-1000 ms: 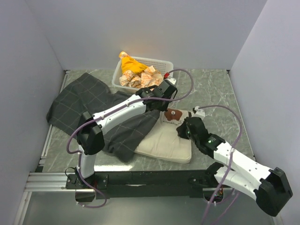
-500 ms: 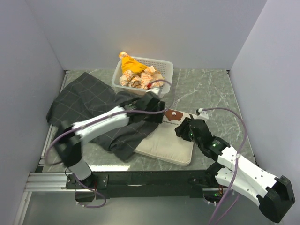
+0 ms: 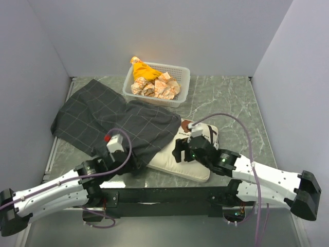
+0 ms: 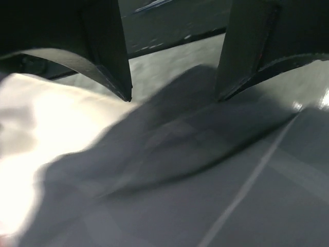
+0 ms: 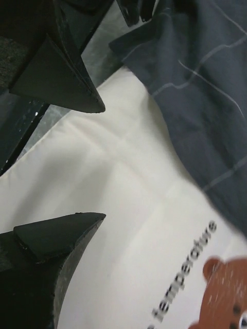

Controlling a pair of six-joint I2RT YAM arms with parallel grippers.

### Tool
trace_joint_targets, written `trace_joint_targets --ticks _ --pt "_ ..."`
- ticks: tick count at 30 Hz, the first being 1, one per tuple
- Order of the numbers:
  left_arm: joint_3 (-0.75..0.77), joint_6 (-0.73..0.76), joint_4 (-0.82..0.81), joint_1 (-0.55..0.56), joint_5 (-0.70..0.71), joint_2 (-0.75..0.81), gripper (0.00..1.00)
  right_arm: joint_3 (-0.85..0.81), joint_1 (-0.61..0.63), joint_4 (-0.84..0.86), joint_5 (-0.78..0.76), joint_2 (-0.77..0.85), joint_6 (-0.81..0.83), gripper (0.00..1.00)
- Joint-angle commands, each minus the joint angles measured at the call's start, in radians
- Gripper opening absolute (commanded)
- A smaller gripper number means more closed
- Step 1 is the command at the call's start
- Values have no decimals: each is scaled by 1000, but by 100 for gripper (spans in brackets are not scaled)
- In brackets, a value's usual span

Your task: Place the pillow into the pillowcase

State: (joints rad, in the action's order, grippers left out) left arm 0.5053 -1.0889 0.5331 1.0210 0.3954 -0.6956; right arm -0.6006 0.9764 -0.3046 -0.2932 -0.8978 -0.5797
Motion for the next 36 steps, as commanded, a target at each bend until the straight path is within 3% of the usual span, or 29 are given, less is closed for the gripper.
trace_joint_targets --ticks 1,5,8,13,17,19,20,22,23,25,26,28,29,36 --pt "-134 -256 44 17 37 145 69 -90 82 76 -50 -100 136 84" --pt "-227 -359 38 24 31 209 69 -113 137 114 -52 -168 198 84" --pt "-295 -367 -68 27 -6 235 70 -117 169 134 -58 -210 230 84" --pt "-329 -390 -128 34 -14 150 70 -125 228 157 -73 -305 285 86" --pt "-343 -382 -195 50 -3 108 68 -149 271 153 -138 -395 311 93" --pt "-334 -359 -219 48 11 85 59 -165 281 142 -159 -464 317 94" --pt "-323 -350 -220 48 22 76 38 -180 294 139 -185 -486 316 95" --pt "-283 -306 -226 50 16 45 13 -197 298 121 -199 -547 305 93" --pt "-266 -258 -235 51 -9 29 1 -217 297 110 -217 -565 293 88" --pt "-216 -208 -260 59 -47 5 1 -238 294 72 -267 -608 261 71" --pt "-179 -157 -269 65 -90 -19 1 -263 291 44 -286 -616 238 30" --pt "-139 -109 -304 83 -142 -50 1 -315 277 12 -295 -618 210 4" --pt "-96 -67 -318 90 -162 -88 1 -333 260 -7 -275 -612 193 0" --pt "166 133 -380 208 -319 -300 1 -499 234 -62 -130 -478 124 0"
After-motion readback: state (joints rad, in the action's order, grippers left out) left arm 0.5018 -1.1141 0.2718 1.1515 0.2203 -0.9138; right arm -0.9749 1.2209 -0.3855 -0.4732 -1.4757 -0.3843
